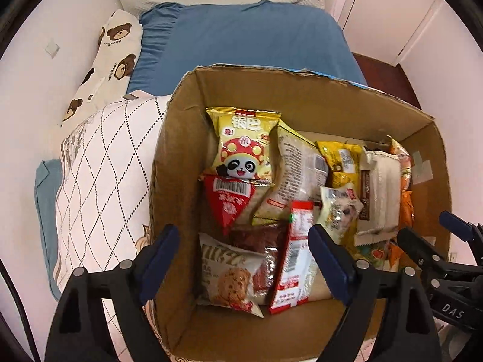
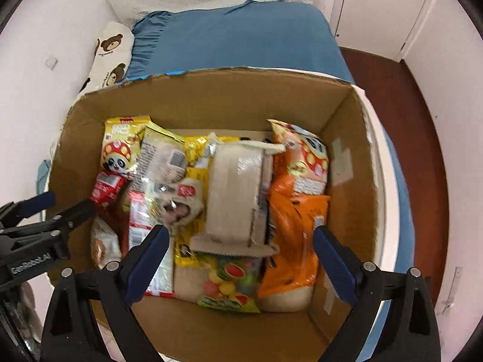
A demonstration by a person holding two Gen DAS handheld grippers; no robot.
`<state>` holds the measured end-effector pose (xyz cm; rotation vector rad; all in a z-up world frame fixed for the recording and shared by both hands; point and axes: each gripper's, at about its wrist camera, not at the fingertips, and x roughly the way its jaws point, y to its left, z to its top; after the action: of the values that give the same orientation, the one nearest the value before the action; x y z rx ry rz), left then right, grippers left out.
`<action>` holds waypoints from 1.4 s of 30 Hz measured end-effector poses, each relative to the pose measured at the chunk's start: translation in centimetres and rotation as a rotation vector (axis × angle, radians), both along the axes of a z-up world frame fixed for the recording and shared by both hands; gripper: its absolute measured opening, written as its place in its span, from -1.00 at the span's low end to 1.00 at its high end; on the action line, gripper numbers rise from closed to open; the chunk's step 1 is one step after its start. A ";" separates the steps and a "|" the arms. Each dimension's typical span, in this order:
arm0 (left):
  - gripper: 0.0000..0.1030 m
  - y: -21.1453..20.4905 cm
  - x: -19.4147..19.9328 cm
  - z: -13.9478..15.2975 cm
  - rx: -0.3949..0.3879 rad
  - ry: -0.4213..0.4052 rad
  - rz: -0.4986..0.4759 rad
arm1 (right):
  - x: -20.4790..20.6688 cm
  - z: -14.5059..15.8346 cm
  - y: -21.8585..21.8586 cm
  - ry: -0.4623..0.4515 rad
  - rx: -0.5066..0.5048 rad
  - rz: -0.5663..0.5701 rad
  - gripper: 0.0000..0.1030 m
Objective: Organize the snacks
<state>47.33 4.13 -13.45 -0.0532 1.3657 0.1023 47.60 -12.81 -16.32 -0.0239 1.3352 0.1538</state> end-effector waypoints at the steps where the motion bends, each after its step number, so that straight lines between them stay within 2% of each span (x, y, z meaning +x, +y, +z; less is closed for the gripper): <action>1: 0.69 -0.2 -0.3 0.2 -0.005 -0.006 -0.001 | -0.3 0.2 -0.2 -0.006 0.003 -0.004 0.90; 12: 0.69 -2.1 -6.5 4.7 0.006 -0.164 -0.005 | -6.3 5.3 -2.3 -0.172 -0.003 -0.013 0.91; 24: 0.69 -4.0 -17.0 11.7 0.029 -0.379 -0.019 | -17.3 12.6 -3.9 -0.387 0.004 0.005 0.92; 30: 0.69 -4.6 -21.7 13.8 0.062 -0.437 -0.027 | -22.9 16.1 -5.1 -0.478 -0.003 0.010 0.94; 42: 0.69 -4.8 -29.3 16.8 0.061 -0.501 0.001 | -32.5 22.3 -6.8 -0.602 0.040 -0.027 0.96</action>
<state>18.07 -0.66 3.36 -0.0260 0.8621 0.1221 15.08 -19.59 5.96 -0.0167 0.7309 0.1360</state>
